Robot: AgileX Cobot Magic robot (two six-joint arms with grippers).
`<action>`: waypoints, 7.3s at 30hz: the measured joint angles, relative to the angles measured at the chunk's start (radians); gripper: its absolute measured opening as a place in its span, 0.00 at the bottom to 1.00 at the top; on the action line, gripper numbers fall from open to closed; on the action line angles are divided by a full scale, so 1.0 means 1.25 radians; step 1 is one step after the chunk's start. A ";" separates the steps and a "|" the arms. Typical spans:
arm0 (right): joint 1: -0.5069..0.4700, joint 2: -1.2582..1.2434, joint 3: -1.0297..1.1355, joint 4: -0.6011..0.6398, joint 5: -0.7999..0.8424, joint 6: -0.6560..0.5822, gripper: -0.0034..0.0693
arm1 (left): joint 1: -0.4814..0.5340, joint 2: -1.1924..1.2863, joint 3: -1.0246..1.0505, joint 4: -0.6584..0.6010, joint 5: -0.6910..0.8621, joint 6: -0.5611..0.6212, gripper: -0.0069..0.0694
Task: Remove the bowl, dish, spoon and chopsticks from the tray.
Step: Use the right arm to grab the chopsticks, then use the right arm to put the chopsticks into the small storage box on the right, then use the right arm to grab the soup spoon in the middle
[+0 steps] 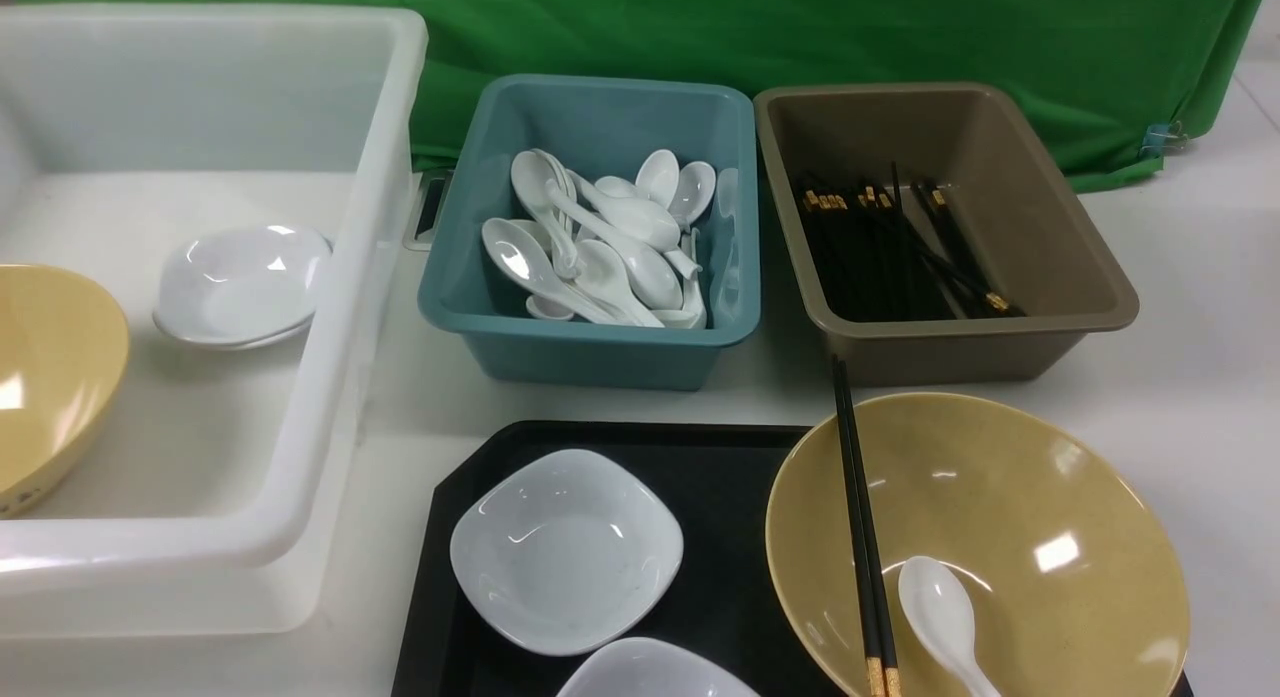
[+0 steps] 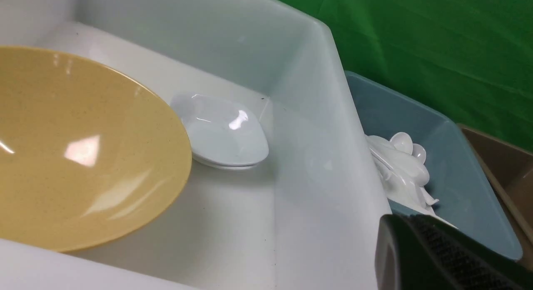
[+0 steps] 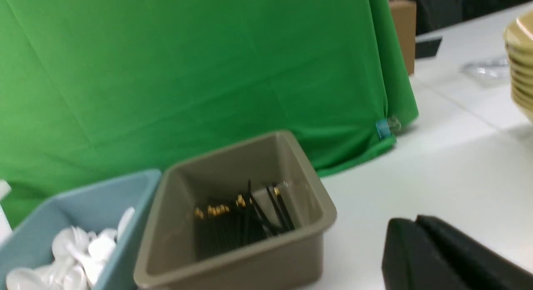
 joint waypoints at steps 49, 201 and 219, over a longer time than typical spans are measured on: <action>0.438 1.199 -0.920 0.076 0.832 -0.167 0.85 | 0.000 0.001 0.000 -0.017 0.004 0.085 0.12; 0.052 1.462 -1.225 0.665 0.485 -0.666 0.80 | -0.429 0.710 -0.415 -0.362 0.154 0.503 0.08; 0.049 1.174 -1.394 0.174 1.012 -0.417 0.79 | -0.429 0.678 -0.415 -0.396 0.132 0.500 0.08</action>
